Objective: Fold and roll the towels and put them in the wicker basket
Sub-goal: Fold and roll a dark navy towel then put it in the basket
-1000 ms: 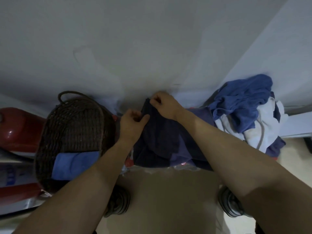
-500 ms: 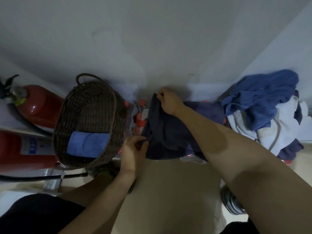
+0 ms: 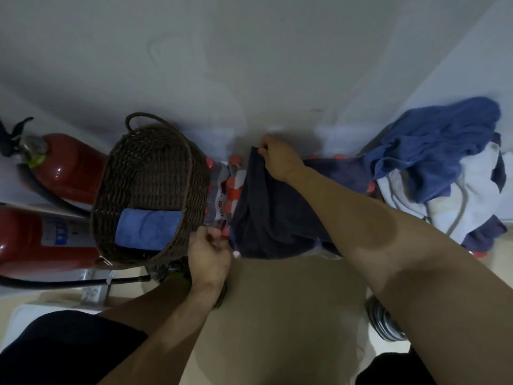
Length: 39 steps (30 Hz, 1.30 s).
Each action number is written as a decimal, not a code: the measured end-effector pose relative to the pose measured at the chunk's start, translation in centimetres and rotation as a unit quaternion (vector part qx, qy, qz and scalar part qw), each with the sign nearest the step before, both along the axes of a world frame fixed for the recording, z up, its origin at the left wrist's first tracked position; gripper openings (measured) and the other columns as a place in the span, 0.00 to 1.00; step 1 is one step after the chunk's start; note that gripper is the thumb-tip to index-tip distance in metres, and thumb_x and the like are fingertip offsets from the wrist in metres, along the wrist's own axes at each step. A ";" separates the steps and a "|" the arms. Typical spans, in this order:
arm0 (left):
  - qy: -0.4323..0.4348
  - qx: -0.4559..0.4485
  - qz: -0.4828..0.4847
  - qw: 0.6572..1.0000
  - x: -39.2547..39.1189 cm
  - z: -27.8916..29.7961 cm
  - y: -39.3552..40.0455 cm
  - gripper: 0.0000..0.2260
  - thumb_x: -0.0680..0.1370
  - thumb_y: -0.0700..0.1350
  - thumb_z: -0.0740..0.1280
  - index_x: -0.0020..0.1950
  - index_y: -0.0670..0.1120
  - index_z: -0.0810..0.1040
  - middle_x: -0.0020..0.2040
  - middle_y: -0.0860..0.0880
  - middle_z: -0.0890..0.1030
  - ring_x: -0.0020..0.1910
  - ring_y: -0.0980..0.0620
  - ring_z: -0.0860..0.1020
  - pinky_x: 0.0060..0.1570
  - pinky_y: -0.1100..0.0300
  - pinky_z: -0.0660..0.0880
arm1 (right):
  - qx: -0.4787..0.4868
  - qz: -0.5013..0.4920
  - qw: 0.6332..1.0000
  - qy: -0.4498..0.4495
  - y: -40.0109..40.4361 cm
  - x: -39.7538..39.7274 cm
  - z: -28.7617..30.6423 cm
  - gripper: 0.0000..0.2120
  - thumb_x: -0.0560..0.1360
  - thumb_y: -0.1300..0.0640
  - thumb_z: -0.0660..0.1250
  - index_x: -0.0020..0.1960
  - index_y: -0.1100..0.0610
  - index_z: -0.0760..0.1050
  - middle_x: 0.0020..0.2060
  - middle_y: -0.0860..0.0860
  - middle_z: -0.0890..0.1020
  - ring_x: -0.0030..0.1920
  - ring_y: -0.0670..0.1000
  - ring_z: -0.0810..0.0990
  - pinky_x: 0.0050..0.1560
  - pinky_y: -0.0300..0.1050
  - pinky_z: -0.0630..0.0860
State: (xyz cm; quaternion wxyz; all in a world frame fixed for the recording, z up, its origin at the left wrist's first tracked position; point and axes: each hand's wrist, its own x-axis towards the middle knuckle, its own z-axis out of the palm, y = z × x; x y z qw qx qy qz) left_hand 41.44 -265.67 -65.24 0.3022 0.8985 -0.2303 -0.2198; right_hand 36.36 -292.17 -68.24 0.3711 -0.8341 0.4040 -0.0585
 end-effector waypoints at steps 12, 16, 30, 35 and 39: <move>0.088 -0.024 -0.059 0.994 -3.6 -1.7 0.6 0.07 0.74 0.46 0.72 0.40 0.52 0.75 0.35 0.55 0.80 0.36 0.61 0.77 0.34 0.68 0.71 | -0.024 0.038 0.999 0.029 0.0 0.4 -0.2 0.09 0.82 0.61 0.55 0.53 0.63 0.73 0.52 0.60 0.78 0.51 0.59 0.76 0.51 0.50 0.72; 0.140 -0.093 -0.087 0.982 -2.5 -1.0 2.1 0.09 0.78 0.44 0.68 0.40 0.47 0.71 0.34 0.53 0.74 0.33 0.55 0.72 0.35 0.64 0.70 | -0.041 0.031 0.997 0.051 0.4 0.9 -0.1 0.04 0.78 0.64 0.57 0.48 0.58 0.70 0.51 0.59 0.78 0.52 0.59 0.76 0.56 0.53 0.72; 0.087 -0.037 -0.198 0.976 -1.5 -1.2 5.8 0.12 0.78 0.53 0.66 0.38 0.49 0.77 0.32 0.51 0.77 0.33 0.57 0.75 0.36 0.59 0.72 | -0.061 0.004 0.998 -0.030 1.8 2.0 -0.8 0.08 0.79 0.67 0.56 0.55 0.65 0.73 0.54 0.62 0.76 0.50 0.60 0.75 0.44 0.45 0.67; 0.107 -0.073 -0.021 0.991 -0.7 -1.2 5.1 0.10 0.72 0.36 0.74 0.33 0.48 0.81 0.31 0.56 0.78 0.36 0.61 0.77 0.41 0.70 0.72 | -0.033 -0.024 0.998 -0.047 1.6 2.3 -0.8 0.09 0.81 0.64 0.56 0.54 0.66 0.73 0.54 0.63 0.76 0.51 0.61 0.75 0.52 0.54 0.73; 0.227 -0.087 0.131 0.961 -0.9 -1.3 4.6 0.02 0.71 0.35 0.75 0.42 0.40 0.84 0.33 0.53 0.84 0.32 0.62 0.80 0.35 0.70 0.75 | -0.037 -0.033 0.998 -0.048 1.9 2.6 -1.0 0.10 0.81 0.58 0.58 0.53 0.64 0.75 0.53 0.60 0.77 0.52 0.59 0.75 0.50 0.49 0.70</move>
